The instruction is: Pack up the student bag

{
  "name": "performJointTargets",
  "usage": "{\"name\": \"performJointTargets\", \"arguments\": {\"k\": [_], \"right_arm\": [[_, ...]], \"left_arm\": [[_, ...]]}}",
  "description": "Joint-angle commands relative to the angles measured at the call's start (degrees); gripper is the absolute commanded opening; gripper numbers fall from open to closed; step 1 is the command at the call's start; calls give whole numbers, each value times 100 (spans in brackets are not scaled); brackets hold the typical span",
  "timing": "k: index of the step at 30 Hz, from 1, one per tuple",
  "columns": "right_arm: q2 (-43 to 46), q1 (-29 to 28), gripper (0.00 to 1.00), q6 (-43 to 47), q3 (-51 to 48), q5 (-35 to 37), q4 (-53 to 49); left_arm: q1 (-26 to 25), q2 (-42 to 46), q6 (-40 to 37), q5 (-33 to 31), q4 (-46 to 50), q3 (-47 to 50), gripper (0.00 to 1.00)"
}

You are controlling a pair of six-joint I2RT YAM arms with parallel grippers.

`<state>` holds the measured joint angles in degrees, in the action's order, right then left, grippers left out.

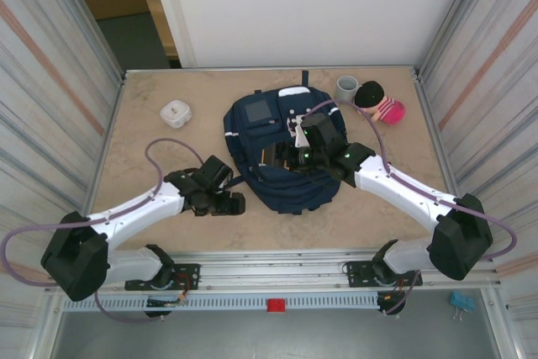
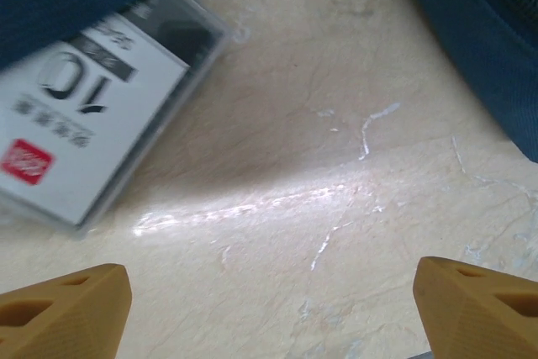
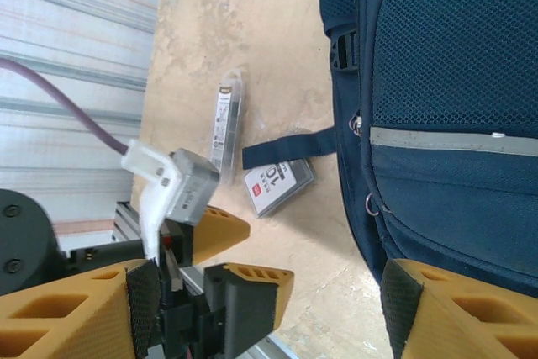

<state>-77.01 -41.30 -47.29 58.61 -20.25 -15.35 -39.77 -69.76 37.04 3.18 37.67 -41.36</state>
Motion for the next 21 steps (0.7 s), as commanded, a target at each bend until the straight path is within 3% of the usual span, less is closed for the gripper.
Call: {"name": "performJointTargets", "arguments": {"k": [1, 4, 9, 15, 21], "right_arm": [[101, -49, 72, 154, -48, -37, 94], [93, -51, 72, 160, -48, -44, 77], [180, -50, 72, 173, -109, 31, 45], [257, -45, 72, 174, -182, 125, -3], [272, -53, 72, 161, -204, 143, -12]], "left_arm": [[187, 143, -307, -619, 501, -333, 89], [637, -121, -680, -524, 438, -413, 89], [887, -640, -1082, -337, -43, -491, 90], [880, -1215, -1147, -25, -295, -560, 89], [679, -1138, -945, 56, -293, -194, 89]]}}
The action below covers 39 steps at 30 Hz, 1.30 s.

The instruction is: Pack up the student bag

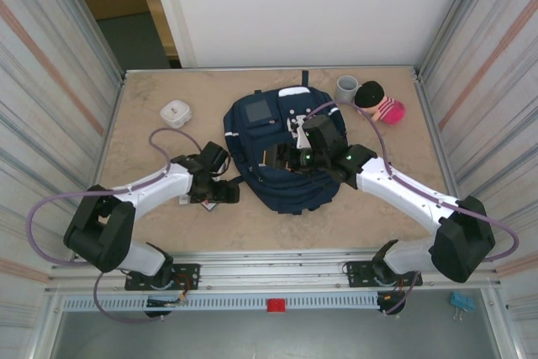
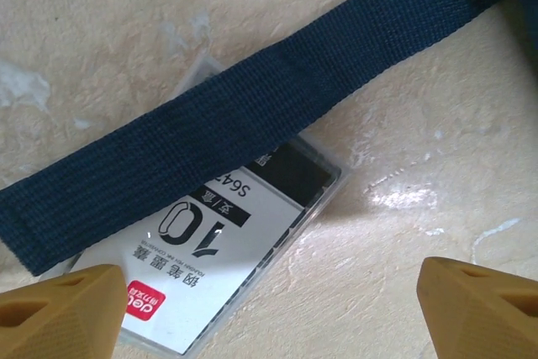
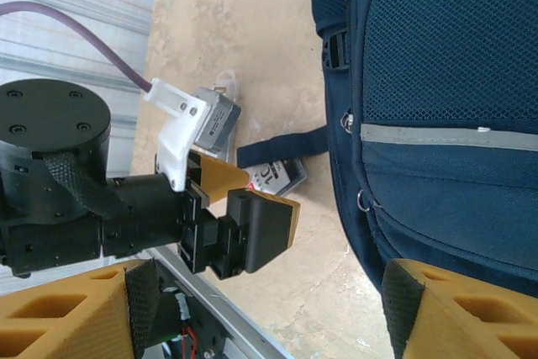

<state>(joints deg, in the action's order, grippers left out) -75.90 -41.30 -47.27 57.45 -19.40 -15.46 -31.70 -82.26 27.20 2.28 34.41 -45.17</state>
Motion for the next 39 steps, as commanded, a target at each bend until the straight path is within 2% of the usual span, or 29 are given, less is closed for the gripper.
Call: {"name": "performJointTargets", "arguments": {"k": [1, 7, 11, 17, 23, 28, 30, 39], "right_arm": [[161, -48, 72, 163, -95, 57, -3], [138, -51, 72, 173, -70, 5, 6], [154, -67, 72, 115, -67, -12, 53], [176, -88, 72, 125, -70, 26, 18], [98, -114, 72, 127, -30, -9, 48], [128, -130, 72, 130, -54, 50, 5], [153, -128, 72, 145, -67, 89, -26], [184, -130, 72, 193, -67, 129, -130]], "left_arm": [[-202, 173, 64, 158, 47, 266, 89], [-806, 413, 425, 244, 239, 607, 89], [-1087, 709, 675, 232, 385, 448, 89], [-1120, 1151, 556, -561, 1099, -147, 89], [-1007, 260, -282, -1007, 1687, -740, 92], [-1000, -679, -774, -1356, 1649, -1048, 94], [-948, -916, -902, -1359, 1474, -1087, 93], [-715, -1519, -1066, -868, 803, -1113, 80]]}}
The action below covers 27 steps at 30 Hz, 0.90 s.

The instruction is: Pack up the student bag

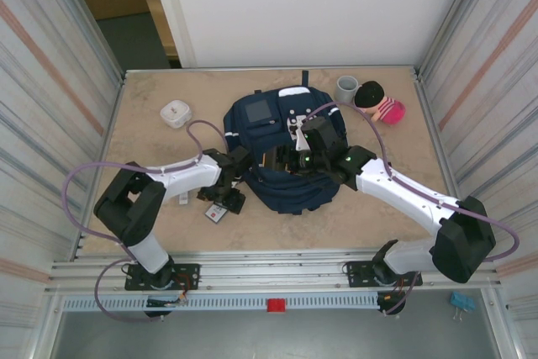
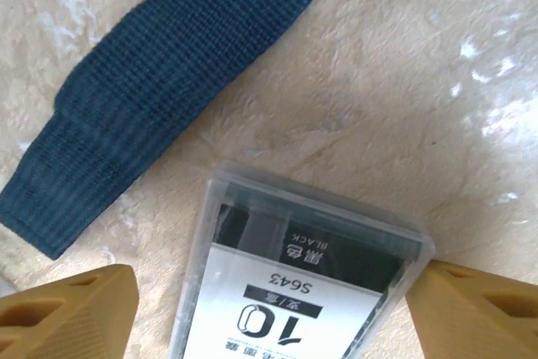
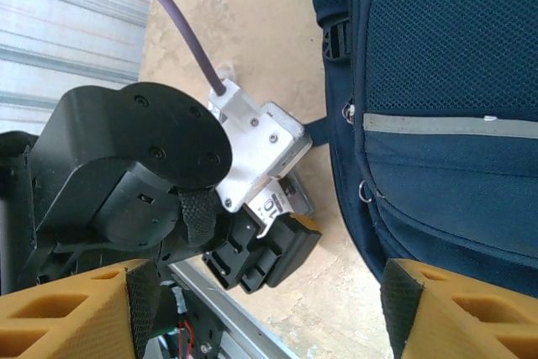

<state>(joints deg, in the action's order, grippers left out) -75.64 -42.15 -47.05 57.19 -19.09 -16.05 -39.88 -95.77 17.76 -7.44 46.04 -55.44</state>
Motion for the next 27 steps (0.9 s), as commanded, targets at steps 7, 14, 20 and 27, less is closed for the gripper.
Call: {"name": "performJointTargets", "arguments": {"k": [7, 14, 20, 27], "right_arm": [[160, -40, 71, 174, -31, 134, -88], [114, -45, 71, 174, 19, 98, -85], [121, -54, 71, 149, -67, 123, 107], [-33, -129, 72, -50, -365, -44, 746]], "left_arm": [[155, -239, 88, 131, -652, 116, 66], [161, -201, 345, 251, -816, 326, 55], [158, 649, 923, 474, -871, 541, 48], [195, 1868, 1873, 832, -1132, 689, 45]]}}
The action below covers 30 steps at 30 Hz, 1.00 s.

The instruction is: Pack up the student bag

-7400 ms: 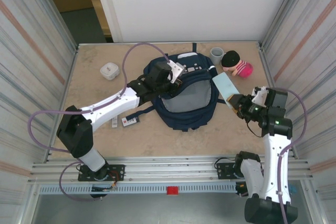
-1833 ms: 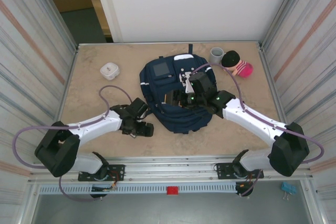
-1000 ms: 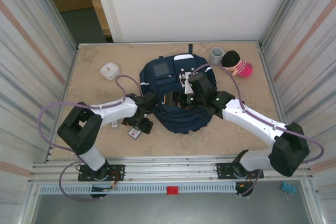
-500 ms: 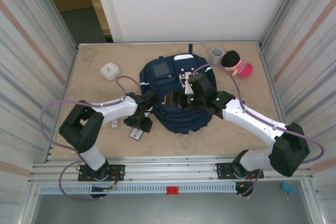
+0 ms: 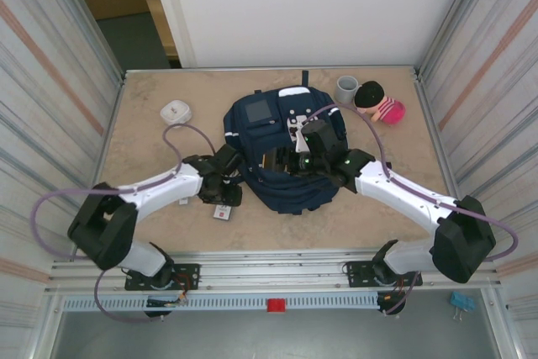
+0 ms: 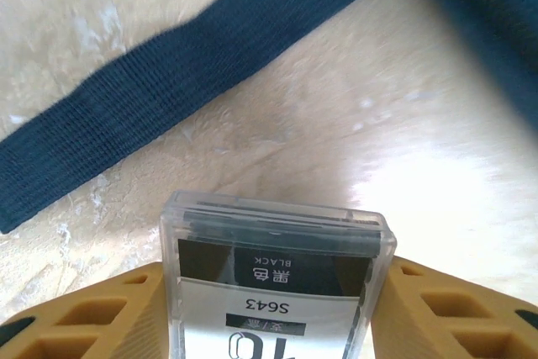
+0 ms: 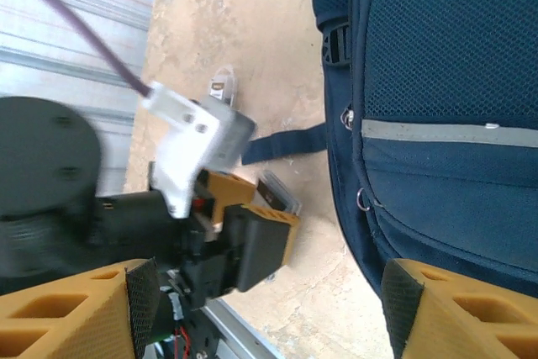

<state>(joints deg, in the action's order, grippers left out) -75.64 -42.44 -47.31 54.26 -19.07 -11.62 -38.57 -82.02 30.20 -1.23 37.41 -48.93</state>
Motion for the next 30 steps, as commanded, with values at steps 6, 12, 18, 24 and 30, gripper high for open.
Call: {"name": "performJointTargets", "arguments": {"k": [6, 12, 18, 24, 30], "right_arm": [[-225, -659, 71, -43, -425, 90, 527], [-443, -944, 63, 119, -592, 76, 610], [-764, -1041, 56, 234, -433, 135, 992], [-1132, -1195, 49, 526, -61, 89, 1032], [-1294, -1250, 38, 698, 118, 181, 995]], "left_arm": [[315, 1356, 1649, 888, -1059, 219, 43], [635, 1863, 2842, 1315, -1903, 652, 41], [664, 2112, 3423, 1472, -2335, 996, 41], [675, 2159, 3652, 1591, -2516, 1173, 40], [673, 2163, 3745, 1646, -2603, 1192, 39]]}}
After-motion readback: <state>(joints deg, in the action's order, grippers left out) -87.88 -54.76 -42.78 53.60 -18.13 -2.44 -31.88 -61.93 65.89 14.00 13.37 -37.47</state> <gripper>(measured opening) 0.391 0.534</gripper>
